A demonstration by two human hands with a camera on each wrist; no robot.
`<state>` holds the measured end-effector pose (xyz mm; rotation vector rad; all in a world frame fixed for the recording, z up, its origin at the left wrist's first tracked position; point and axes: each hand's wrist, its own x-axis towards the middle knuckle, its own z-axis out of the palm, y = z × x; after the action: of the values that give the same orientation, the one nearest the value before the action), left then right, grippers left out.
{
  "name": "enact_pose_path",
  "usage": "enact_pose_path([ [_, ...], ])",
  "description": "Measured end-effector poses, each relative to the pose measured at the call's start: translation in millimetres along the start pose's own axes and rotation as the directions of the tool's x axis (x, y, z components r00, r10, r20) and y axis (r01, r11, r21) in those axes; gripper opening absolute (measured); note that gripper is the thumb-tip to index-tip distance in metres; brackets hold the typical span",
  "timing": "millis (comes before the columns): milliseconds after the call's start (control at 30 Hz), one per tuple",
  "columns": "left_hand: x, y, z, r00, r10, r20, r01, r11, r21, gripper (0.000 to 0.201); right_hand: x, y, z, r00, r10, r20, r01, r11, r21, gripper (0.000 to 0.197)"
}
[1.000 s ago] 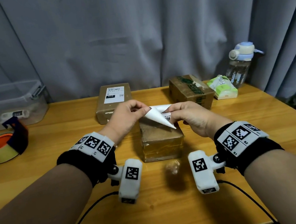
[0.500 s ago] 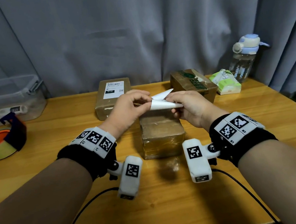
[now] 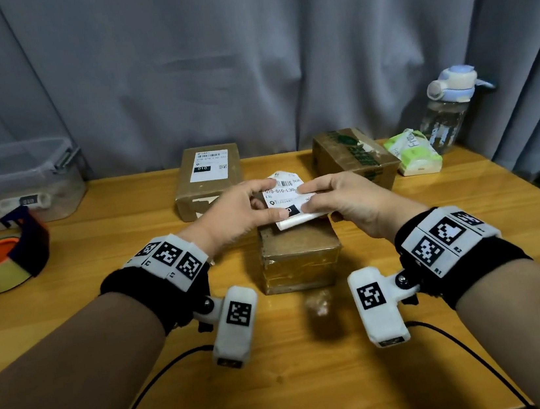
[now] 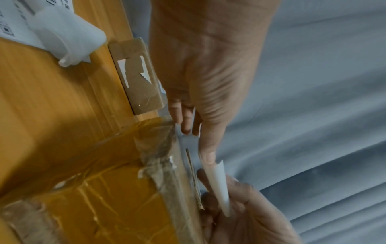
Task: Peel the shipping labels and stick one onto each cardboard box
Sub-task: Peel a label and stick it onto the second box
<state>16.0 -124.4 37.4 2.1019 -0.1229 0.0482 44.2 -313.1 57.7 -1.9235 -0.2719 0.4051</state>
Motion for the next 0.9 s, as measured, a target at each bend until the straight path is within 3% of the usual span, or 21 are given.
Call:
enact_pose_path([
  [100,3.0,0.9,2.8,1.000,-0.002,0.013,0.001,0.997,0.072,0.062,-2.5,1.6,-1.1,1.000,-0.006,0.017,0.007,0.999,-0.051,0.045],
  [267,7.2,5.9,6.4,0.997,0.000,-0.072,0.002,1.000,0.027,0.041,-5.4,3.1,3.1,1.000,-0.008,-0.009,0.007,0.997,-0.083,0.048],
  [433,11.9,7.8,10.6,0.993,0.022,-0.118,-0.024,1.000,-0.019,0.033,-4.3,-2.1,9.4,0.992,-0.015,-0.128,0.001,0.995,-0.104,0.016],
  [600,11.0,5.3,9.8,0.990,-0.024,-0.142,0.029,0.999,0.031,0.035,-5.0,-3.1,12.3,0.987,0.004,-0.161,-0.021,0.994,-0.103,0.005],
  [900,5.4,4.8,3.4,0.982,0.046,-0.183,-0.026,0.993,0.113,0.032,-5.8,-5.7,15.3,0.993,0.001,-0.121,-0.020,0.988,-0.154,0.020],
])
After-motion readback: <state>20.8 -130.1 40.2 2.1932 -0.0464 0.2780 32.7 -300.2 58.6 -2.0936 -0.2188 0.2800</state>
